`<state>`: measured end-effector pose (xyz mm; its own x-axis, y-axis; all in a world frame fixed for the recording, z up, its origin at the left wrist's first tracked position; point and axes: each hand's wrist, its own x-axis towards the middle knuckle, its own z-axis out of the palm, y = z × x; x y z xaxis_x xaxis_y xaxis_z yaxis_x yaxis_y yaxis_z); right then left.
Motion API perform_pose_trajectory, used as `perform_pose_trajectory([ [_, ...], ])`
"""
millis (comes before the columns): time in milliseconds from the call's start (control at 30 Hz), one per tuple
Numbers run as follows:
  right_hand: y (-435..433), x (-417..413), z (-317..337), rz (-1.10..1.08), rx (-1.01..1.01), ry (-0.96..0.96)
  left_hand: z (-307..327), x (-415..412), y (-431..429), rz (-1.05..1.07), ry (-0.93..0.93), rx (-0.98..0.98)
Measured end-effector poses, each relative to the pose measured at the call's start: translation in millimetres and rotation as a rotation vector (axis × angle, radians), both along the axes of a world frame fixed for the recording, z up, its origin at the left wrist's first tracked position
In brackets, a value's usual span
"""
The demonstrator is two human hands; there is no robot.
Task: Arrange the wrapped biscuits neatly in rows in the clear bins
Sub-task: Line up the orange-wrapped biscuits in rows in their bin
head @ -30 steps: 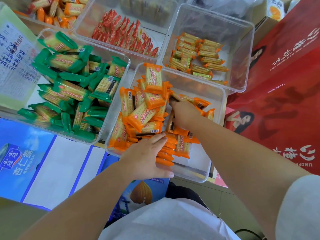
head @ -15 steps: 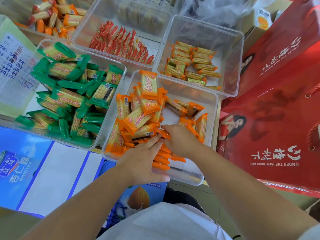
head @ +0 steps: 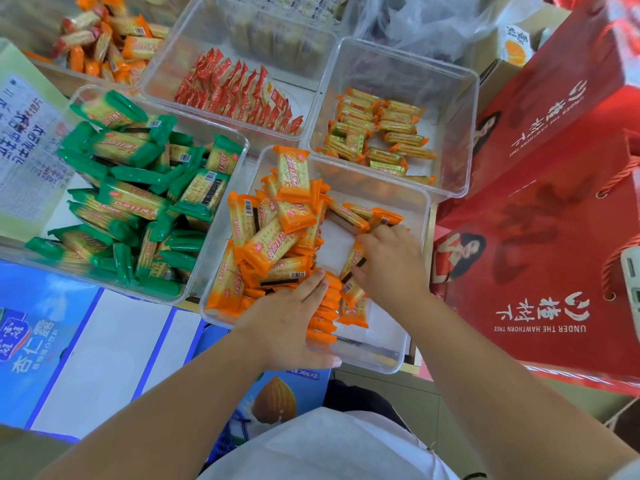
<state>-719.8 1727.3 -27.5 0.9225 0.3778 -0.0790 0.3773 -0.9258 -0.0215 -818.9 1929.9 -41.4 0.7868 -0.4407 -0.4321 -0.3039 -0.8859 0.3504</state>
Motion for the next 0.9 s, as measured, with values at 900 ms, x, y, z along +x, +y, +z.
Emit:
perform_pose_trajectory([
  [900,28.1,18.7,4.7,-0.14,0.408,0.317,-5.2,-0.4,2.1,0.031,0.01,-0.057],
])
